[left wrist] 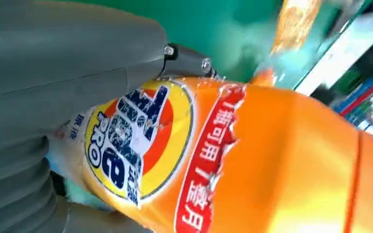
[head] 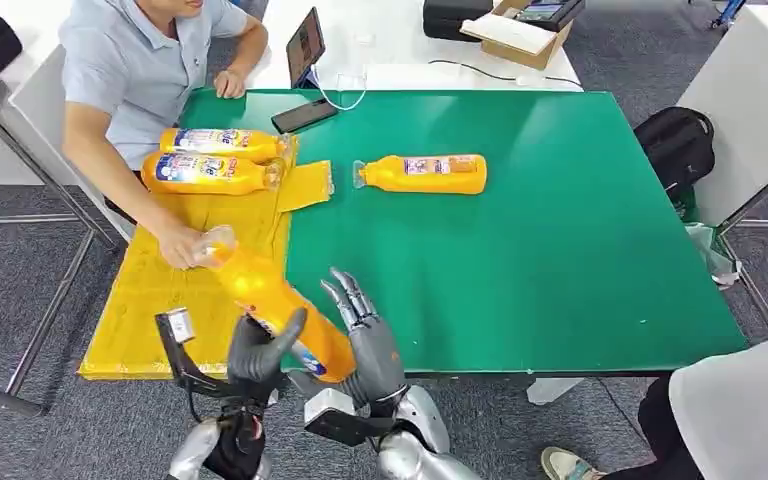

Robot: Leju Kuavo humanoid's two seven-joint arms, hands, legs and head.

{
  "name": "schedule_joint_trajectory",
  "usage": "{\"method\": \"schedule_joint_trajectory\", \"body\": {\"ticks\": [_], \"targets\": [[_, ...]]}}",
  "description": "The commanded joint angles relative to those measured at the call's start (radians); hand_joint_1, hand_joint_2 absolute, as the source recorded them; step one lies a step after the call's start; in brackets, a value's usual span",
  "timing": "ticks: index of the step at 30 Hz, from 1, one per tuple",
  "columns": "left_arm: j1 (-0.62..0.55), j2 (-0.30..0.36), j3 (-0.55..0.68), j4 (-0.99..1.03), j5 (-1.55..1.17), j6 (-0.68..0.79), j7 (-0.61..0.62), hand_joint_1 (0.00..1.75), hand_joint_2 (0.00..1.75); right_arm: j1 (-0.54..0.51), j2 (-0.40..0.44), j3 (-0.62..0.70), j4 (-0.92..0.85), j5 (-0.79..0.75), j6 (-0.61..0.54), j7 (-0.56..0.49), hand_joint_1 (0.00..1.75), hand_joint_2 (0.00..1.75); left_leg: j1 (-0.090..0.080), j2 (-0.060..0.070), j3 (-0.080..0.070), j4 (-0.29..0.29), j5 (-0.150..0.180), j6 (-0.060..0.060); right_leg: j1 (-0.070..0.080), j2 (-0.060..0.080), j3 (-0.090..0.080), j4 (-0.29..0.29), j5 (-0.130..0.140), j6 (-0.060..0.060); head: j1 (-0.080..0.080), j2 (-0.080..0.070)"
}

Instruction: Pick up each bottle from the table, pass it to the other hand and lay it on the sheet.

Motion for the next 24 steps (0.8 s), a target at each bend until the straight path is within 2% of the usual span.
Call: {"method": "schedule_joint_trajectory", "body": {"ticks": [1,7,10,11,13,14,16,17,18,22,24], "targets": [[-0.135,0.005,0.117,0.165,-0.059,0.149,0.011,1.75,1.75,0.168,-0.003,-0.128,-0.510,0.047,-0.011,-0.013,0.00,0.00,0.001,-0.004,-0.001,0.001,0.000,-0.001,0.001,-0.004,0.000,0.001,-0.001,-0.002,0.000,0.000],[-0.169,0.013,0.151,0.207,-0.091,0.156,-0.027,1.75,1.75,0.163,-0.040,-0.136,-0.494,0.051,-0.011,-0.013,0.00,0.00,0.001,-0.002,0.000,0.000,0.000,-0.001,0.001,-0.003,0.002,-0.001,0.000,-0.001,0.000,0.000],[-0.195,0.035,0.122,0.238,-0.230,0.230,-0.093,1.75,1.75,0.165,-0.048,-0.141,-0.478,0.042,-0.011,-0.013,0.00,0.00,0.001,-0.003,0.000,-0.001,0.001,-0.001,0.001,-0.003,0.002,-0.001,0.000,-0.002,0.000,0.000],[-0.224,0.056,0.098,0.298,-0.449,0.332,-0.147,1.75,1.75,0.157,-0.071,-0.112,-0.465,-0.017,-0.011,-0.013,0.00,0.00,0.001,-0.003,0.001,0.000,0.000,-0.002,0.002,-0.004,0.004,-0.001,-0.001,-0.003,0.000,0.000],[-0.246,0.087,0.070,0.355,-0.591,0.387,-0.156,1.75,1.75,0.155,-0.079,-0.098,-0.452,-0.027,-0.011,-0.013,0.00,0.00,0.001,-0.002,0.001,-0.001,0.000,-0.001,0.001,-0.003,0.003,-0.001,0.000,-0.002,0.000,0.000],[-0.255,0.069,0.115,0.397,-0.773,0.388,-0.151,1.75,1.75,0.150,-0.088,-0.083,-0.450,-0.036,-0.011,-0.013,0.00,0.00,0.001,-0.003,0.003,-0.001,0.000,-0.002,0.001,-0.004,0.005,-0.002,-0.001,-0.003,0.000,0.000],[-0.276,0.076,0.136,0.461,-0.936,0.388,-0.112,1.75,1.75,0.146,-0.094,-0.067,-0.441,-0.049,-0.011,-0.013,0.00,0.00,0.000,-0.001,0.003,-0.002,0.000,-0.001,0.001,-0.001,0.004,-0.002,0.000,-0.002,0.000,0.000],[-0.298,0.076,0.148,0.511,-1.162,0.388,-0.066,1.75,1.75,0.135,-0.106,-0.041,-0.428,-0.060,-0.011,-0.013,0.00,0.00,0.001,0.000,0.004,-0.002,0.000,-0.002,0.001,-0.001,0.006,-0.002,0.000,-0.003,0.000,0.000],[-0.336,0.088,0.118,0.575,-1.266,0.364,-0.023,1.75,1.75,0.126,-0.116,-0.018,-0.416,-0.073,-0.011,-0.013,0.00,0.00,0.001,-0.001,0.003,-0.002,0.000,-0.002,0.001,-0.001,0.004,-0.002,0.000,-0.002,0.000,0.000],[-0.433,0.114,0.060,0.688,-1.452,0.299,0.064,1.75,1.75,0.115,-0.131,0.017,-0.416,-0.098,-0.007,-0.013,0.00,0.00,0.001,-0.001,0.002,-0.001,0.000,-0.001,0.001,-0.002,0.004,-0.001,0.000,-0.002,0.000,0.000],[-0.484,0.138,0.032,0.746,-1.544,0.189,0.142,1.75,1.75,0.109,-0.127,0.021,-0.410,-0.125,0.035,-0.013,0.00,0.00,0.002,-0.001,0.003,0.000,0.000,-0.002,0.003,-0.002,0.005,-0.001,0.000,-0.003,0.000,0.000]]}}
